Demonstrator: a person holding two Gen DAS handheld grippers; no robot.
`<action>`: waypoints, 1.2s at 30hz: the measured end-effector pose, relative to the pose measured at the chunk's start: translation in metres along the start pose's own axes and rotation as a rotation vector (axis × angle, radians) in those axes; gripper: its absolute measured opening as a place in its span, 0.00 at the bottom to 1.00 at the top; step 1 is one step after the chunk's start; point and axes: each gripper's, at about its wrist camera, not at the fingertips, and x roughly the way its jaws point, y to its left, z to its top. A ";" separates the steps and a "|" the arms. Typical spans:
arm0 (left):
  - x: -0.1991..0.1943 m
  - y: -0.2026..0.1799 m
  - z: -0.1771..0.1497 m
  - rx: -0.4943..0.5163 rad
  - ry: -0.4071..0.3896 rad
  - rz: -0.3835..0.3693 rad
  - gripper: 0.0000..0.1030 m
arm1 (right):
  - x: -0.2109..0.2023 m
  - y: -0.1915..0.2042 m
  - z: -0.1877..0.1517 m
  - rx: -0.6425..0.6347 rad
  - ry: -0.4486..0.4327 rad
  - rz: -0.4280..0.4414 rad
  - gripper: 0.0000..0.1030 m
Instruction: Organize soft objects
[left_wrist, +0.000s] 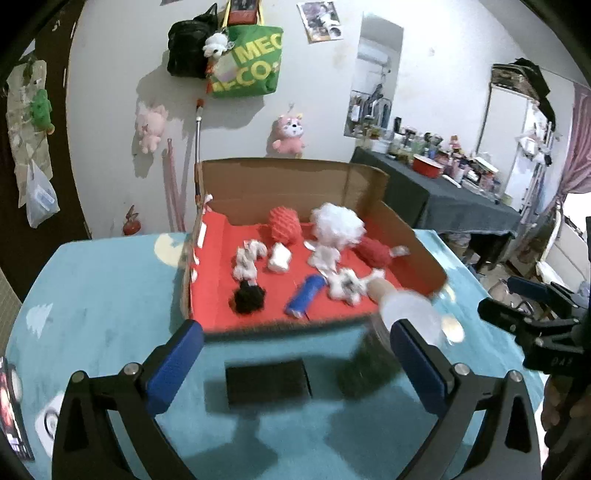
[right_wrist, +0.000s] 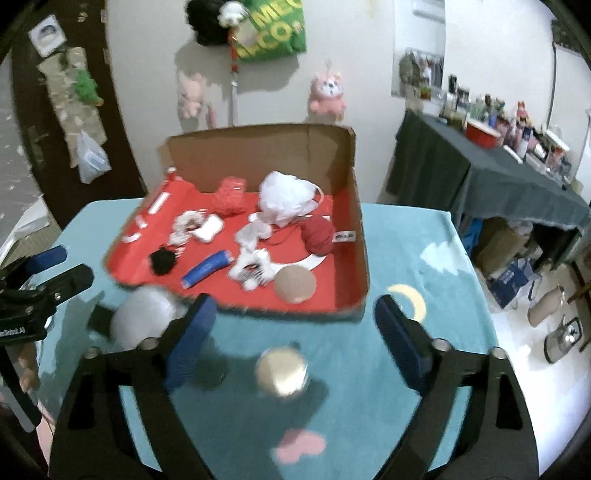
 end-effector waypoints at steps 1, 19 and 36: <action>-0.005 -0.002 -0.010 -0.004 -0.006 -0.003 1.00 | -0.010 0.005 -0.011 -0.012 -0.020 0.004 0.93; 0.037 -0.022 -0.122 -0.004 0.146 0.084 1.00 | 0.007 0.026 -0.150 0.007 0.046 -0.083 0.93; 0.055 -0.022 -0.136 -0.014 0.186 0.175 1.00 | 0.035 0.022 -0.168 0.046 0.106 -0.096 0.95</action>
